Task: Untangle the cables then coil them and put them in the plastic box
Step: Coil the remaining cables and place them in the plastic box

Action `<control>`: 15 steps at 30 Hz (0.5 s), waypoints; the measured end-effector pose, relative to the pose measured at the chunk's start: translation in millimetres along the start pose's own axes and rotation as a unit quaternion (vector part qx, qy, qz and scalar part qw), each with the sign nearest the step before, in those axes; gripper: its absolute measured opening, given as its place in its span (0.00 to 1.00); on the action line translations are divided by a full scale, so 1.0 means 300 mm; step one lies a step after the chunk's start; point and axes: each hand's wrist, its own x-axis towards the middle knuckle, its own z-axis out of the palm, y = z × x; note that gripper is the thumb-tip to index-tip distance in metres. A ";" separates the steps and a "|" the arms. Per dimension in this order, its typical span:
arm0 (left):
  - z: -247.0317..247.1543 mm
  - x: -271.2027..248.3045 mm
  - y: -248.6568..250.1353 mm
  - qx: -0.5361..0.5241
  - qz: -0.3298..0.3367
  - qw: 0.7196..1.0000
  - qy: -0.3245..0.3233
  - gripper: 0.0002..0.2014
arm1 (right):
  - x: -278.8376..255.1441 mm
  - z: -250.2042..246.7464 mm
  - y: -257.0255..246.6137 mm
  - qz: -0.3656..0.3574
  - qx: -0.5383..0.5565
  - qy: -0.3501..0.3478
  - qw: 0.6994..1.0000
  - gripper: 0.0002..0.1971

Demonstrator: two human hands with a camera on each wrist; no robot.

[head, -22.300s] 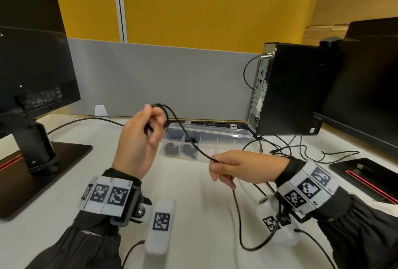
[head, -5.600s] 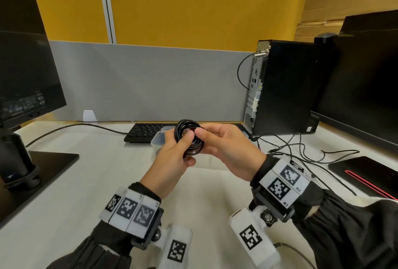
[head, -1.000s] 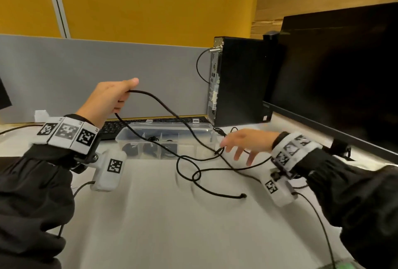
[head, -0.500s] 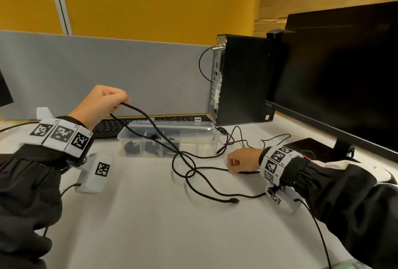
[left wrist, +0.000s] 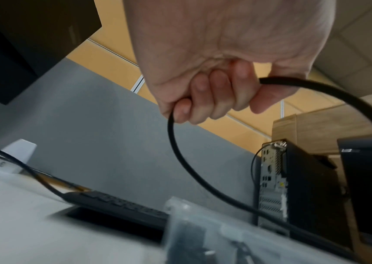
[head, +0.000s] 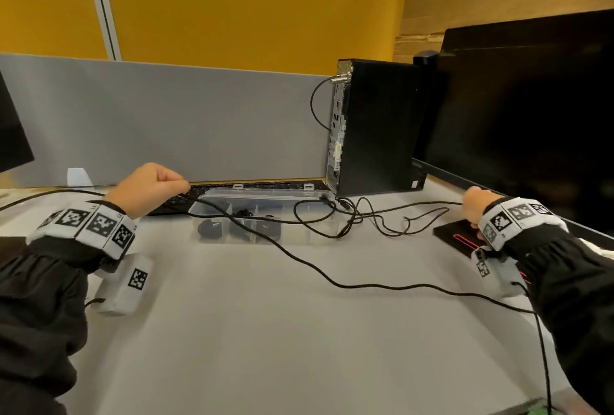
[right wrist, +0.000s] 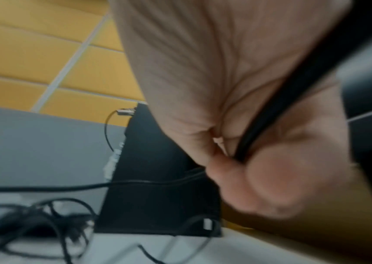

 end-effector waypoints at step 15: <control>0.011 0.008 0.034 0.021 0.004 1.000 0.017 0.16 | -0.351 -0.005 -0.347 -0.434 0.217 -0.144 0.863 0.15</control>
